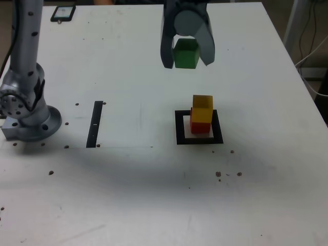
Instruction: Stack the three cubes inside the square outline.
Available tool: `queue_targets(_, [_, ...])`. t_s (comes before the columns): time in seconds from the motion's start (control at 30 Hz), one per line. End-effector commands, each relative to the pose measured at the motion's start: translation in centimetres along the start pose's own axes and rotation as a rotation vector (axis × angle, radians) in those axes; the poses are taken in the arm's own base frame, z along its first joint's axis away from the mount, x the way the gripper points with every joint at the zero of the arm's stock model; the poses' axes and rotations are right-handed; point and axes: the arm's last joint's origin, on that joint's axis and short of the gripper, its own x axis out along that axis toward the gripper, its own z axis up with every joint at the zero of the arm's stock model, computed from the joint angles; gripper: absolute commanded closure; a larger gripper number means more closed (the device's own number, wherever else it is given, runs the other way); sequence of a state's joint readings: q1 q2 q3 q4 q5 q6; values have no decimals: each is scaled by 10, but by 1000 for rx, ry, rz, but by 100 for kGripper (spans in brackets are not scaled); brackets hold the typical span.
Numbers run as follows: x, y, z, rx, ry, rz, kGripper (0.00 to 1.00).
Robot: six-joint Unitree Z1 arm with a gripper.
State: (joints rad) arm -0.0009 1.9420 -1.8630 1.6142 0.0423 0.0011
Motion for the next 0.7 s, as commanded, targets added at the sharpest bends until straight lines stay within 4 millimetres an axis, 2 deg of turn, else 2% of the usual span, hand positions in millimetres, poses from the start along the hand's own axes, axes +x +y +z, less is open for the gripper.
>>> queue_targets(0.0, [2,-7,3,-50,20,2,83])
queue_targets(0.33, [25,-32,38,-94,67,-4,83])
queue_targets(0.67, [31,-34,45,-112,77,-4,83])
